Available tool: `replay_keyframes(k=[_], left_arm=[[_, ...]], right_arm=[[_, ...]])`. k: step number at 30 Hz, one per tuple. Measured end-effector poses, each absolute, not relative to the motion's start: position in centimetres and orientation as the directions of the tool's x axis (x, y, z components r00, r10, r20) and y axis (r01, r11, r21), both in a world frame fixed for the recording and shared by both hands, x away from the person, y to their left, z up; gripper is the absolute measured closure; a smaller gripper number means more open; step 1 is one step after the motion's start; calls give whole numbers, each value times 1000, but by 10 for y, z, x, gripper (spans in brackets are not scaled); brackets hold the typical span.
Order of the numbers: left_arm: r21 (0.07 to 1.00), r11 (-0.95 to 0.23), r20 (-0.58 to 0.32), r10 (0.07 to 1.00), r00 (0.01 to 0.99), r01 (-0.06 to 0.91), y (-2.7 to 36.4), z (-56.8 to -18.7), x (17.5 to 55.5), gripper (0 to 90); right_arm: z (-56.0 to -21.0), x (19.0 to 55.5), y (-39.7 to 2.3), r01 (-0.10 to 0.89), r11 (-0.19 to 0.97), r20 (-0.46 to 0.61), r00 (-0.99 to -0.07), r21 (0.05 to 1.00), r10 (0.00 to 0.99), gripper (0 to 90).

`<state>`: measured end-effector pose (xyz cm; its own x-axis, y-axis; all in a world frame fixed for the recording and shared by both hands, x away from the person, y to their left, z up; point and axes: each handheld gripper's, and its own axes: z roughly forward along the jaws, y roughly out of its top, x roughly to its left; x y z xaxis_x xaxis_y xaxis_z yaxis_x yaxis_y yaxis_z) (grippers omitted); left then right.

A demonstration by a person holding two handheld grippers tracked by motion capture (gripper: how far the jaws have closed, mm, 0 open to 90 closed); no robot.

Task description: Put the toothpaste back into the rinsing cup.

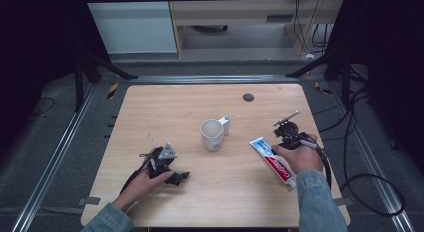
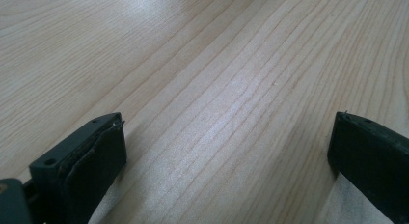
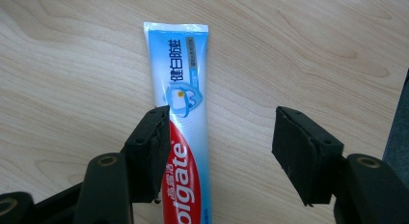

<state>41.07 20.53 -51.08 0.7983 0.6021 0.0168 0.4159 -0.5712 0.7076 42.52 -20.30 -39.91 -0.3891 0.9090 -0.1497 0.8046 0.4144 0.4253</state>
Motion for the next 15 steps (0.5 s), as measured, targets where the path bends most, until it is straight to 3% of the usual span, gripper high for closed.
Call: replay_keyframes(k=[15], left_arm=[[709, -572, 18, 600, 800, 412, 206, -511, 411, 0]], right_arm=[[-408, 448, -193, 831, 424, -117, -411, 360, 904, 395]])
